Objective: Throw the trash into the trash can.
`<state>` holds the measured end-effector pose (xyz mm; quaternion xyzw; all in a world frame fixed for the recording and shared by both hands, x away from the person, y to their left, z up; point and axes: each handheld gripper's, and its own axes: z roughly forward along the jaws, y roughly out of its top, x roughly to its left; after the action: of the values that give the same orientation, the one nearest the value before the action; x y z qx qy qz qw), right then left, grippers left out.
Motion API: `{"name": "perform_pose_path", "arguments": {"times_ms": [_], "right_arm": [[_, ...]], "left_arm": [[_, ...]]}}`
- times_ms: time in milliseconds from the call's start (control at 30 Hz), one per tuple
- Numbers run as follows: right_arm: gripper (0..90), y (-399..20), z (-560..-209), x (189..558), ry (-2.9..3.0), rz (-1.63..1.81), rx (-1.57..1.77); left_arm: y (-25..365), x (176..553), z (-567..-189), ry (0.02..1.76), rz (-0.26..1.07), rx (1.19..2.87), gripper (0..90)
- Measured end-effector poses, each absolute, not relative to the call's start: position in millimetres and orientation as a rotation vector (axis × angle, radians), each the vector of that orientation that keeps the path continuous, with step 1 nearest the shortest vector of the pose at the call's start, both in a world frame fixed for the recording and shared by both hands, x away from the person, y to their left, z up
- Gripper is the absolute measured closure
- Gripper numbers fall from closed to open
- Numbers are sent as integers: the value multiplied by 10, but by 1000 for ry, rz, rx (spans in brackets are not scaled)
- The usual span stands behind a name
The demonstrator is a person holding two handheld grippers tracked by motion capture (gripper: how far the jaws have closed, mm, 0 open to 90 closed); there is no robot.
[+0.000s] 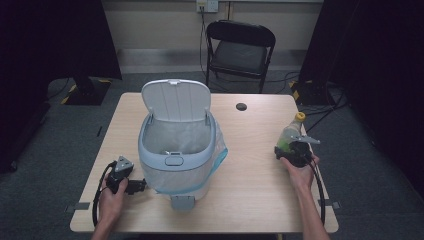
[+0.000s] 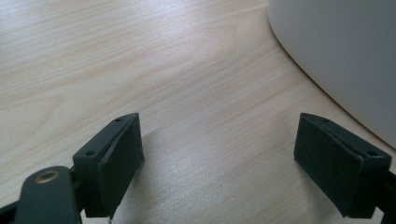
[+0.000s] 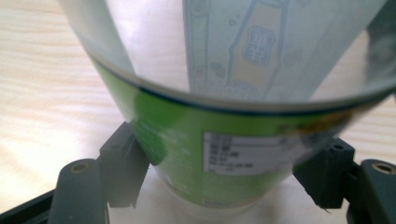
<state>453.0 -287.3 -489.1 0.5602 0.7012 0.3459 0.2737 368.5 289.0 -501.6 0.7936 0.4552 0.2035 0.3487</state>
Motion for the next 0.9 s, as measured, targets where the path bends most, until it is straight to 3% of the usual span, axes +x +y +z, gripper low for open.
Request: {"name": "perform_pose_path", "arguments": {"times_ms": [433,900], "right_arm": [[269,-2698,-4871,4281,1970,946,1452],[269,-2679,-4899,4358,1971,986,1415]], "left_arm": [[2888,3685,-5017,1181,527,2054,149],[2888,3686,-5017,1181,528,2054,149]]}}
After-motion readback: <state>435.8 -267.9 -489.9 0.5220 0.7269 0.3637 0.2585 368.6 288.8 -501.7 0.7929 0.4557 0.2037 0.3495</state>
